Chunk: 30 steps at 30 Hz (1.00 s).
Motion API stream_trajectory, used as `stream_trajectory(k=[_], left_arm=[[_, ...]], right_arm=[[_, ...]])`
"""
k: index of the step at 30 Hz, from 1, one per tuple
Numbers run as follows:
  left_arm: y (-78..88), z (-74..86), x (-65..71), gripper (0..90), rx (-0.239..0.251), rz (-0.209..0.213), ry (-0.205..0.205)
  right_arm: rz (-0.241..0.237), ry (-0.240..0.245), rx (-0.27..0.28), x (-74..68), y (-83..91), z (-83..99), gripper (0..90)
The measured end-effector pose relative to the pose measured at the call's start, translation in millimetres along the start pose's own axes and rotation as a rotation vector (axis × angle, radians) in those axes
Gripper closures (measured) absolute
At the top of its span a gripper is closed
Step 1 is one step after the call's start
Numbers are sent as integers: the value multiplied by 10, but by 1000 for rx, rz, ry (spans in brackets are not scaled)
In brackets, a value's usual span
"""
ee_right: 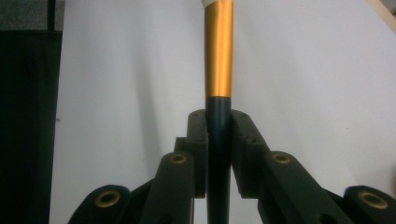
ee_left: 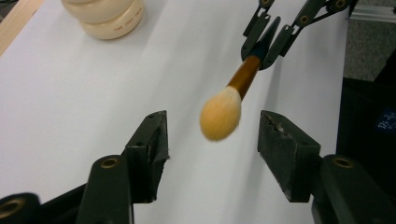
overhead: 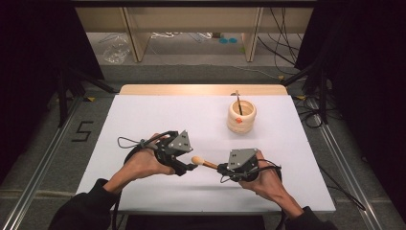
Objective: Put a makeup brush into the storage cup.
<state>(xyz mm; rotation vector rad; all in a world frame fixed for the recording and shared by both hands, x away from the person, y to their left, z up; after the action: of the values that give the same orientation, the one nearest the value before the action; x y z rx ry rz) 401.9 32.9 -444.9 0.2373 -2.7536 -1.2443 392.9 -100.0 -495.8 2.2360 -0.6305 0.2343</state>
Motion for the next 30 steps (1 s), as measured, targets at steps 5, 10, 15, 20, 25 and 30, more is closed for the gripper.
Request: stream_trajectory(k=[5,10,15,20,25,30], left_arm=[[46,60,-92,403,63,-42,69],[45,111,-127,403,106,-47,114],[28,115,-128,406,138,-47,133],[33,112,-132,410,167,-55,145],[20,84,-136,424,213,-49,170],[18,40,-129,434,247,-47,186]], right_arm=[[27,-45,31,82,43,-7,797],[48,-99,82,164,89,-42,797],[65,-141,130,212,125,-91,797],[82,-182,164,277,153,-103,797],[78,-196,178,289,161,-110,797],[76,-208,192,289,163,-122,797]])
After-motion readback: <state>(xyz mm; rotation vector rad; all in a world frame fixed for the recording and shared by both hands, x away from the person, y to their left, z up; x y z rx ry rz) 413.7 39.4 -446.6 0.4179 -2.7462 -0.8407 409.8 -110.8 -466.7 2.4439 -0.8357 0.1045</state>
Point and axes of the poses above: each handheld gripper's, and its own axes: y roughly backward along the jaws, z roughly out of its underside, x roughly to its right, the point moved 10 cm from there along -y, roughly forward along the jaws, and after that the axes turned 12 degrees about z, right-handed, at the moved point
